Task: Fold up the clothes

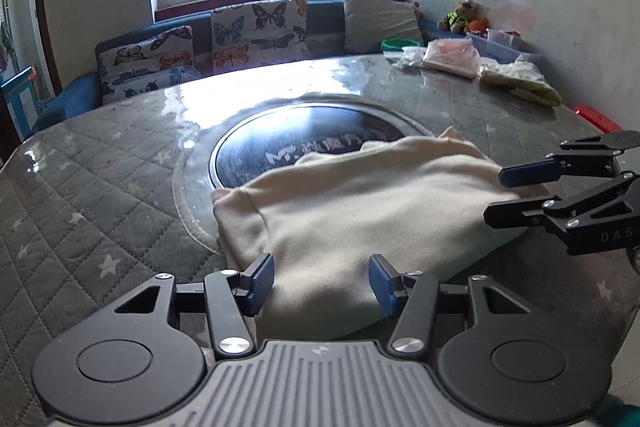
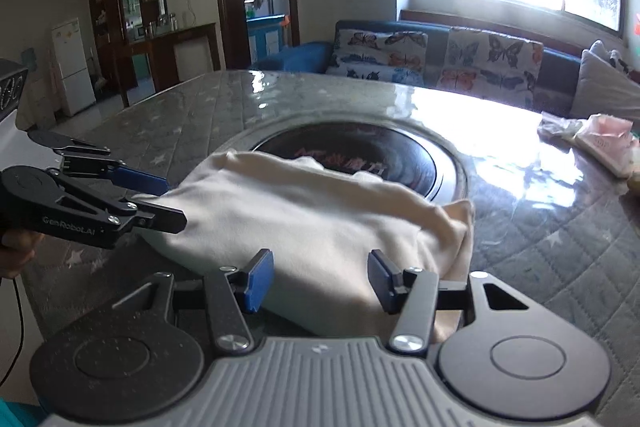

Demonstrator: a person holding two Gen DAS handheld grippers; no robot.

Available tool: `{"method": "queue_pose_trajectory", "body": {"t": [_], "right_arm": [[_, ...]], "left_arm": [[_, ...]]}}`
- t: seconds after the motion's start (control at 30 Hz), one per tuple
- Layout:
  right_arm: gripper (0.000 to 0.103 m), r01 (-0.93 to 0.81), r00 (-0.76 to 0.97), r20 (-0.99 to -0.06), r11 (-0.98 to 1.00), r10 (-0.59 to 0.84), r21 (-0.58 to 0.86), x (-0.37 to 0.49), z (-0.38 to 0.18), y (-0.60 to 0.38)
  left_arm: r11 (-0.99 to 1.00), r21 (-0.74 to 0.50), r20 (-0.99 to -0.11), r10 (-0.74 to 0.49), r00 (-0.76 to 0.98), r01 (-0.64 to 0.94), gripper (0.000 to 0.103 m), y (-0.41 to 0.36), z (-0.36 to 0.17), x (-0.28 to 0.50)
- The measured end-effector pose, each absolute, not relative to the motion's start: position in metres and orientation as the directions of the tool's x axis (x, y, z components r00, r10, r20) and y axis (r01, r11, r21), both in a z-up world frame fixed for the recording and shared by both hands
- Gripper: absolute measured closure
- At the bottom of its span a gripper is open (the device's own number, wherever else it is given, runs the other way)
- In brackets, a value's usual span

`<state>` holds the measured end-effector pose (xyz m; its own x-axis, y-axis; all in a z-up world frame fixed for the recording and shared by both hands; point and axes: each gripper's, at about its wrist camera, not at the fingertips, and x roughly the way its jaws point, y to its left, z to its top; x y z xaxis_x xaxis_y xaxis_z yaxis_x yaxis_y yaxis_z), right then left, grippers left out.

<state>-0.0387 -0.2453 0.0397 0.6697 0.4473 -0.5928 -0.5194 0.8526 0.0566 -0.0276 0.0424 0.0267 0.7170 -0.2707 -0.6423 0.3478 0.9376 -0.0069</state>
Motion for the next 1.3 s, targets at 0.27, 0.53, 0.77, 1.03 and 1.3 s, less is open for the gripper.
{"method": "queue_pose_trajectory", "body": {"t": [0.27,0.53,0.77,1.03,1.3], "right_arm": [[0.049,-0.535,0.664,-0.605,0.845,0.440,0.028,-0.035,0.030,-0.243],[0.043,-0.578,0.647,-0.596,0.816,0.475,0.022,-0.026,0.027,-0.225],[0.026,-0.586,0.643,-0.598,0.810,0.479,0.020,-0.027,0.012,-0.223],[0.006,-0.624,0.633,-0.595,0.782,0.496,-0.012,-0.031,0.005,-0.218],[0.000,-0.645,0.623,-0.615,0.762,0.483,-0.055,-0.033,0.002,-0.210]], "left_arm": [[0.945,-0.009,-0.663,-0.251,0.705,0.328,0.047,0.046,0.018,-0.027],[0.957,-0.029,-0.670,-0.233,0.705,0.288,0.047,0.051,0.015,-0.025],[0.960,-0.050,-0.674,-0.237,0.700,0.276,0.046,0.053,0.013,-0.026],[0.966,-0.100,-0.698,-0.240,0.675,0.240,0.041,0.058,0.011,-0.021],[0.972,-0.115,-0.718,-0.223,0.659,0.204,0.030,0.059,0.011,-0.018]]}}
